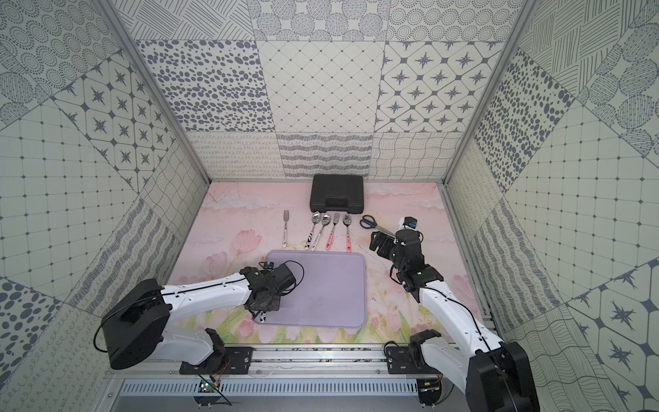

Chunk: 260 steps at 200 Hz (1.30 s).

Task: Set the spoon and fork side by side
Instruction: Place the fork on the tray, then pick up the spoon from the center of the board.

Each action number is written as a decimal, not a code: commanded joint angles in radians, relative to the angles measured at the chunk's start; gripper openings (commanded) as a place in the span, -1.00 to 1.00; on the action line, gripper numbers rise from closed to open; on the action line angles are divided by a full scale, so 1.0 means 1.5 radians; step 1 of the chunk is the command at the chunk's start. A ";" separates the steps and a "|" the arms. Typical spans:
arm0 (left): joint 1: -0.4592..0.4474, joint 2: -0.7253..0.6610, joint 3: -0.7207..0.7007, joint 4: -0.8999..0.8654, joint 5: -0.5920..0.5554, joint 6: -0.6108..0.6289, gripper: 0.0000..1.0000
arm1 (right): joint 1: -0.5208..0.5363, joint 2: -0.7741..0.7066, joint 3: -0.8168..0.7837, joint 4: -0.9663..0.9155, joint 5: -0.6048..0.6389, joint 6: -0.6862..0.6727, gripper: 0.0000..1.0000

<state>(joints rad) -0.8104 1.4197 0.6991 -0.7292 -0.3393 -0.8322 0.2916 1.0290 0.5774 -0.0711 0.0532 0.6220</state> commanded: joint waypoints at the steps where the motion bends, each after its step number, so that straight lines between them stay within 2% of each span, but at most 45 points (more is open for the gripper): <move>1: -0.002 0.008 -0.007 -0.016 0.025 0.016 -0.65 | 0.003 0.001 -0.007 0.020 0.005 0.007 0.94; 29: -0.003 -0.019 -0.004 -0.017 0.025 0.025 -0.50 | 0.004 0.002 -0.008 0.020 0.004 0.008 0.93; 65: -0.003 -0.069 0.014 -0.035 0.027 0.040 -0.19 | 0.003 0.002 -0.007 0.020 0.005 0.006 0.94; 118: -0.001 -0.105 0.095 -0.059 -0.001 0.070 -0.10 | 0.003 0.001 -0.006 0.019 0.005 0.006 0.94; 143: 0.023 -0.065 0.144 -0.032 0.001 0.089 -0.09 | 0.003 0.002 -0.007 0.019 0.004 0.006 0.94; 178: 0.068 -0.001 0.214 0.036 0.049 0.128 -0.09 | 0.003 0.001 -0.006 0.019 0.003 0.008 0.94; 227: 0.124 0.152 0.359 0.075 0.093 0.194 -0.09 | 0.004 0.000 -0.007 0.018 0.003 0.009 0.94; 260: 0.161 0.250 0.454 0.092 0.150 0.219 -0.11 | 0.004 0.000 -0.007 0.018 0.004 0.009 0.94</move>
<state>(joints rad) -0.6201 1.6642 1.2480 -0.6579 -0.2279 -0.6052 0.2924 1.0290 0.5755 -0.0711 0.0532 0.6228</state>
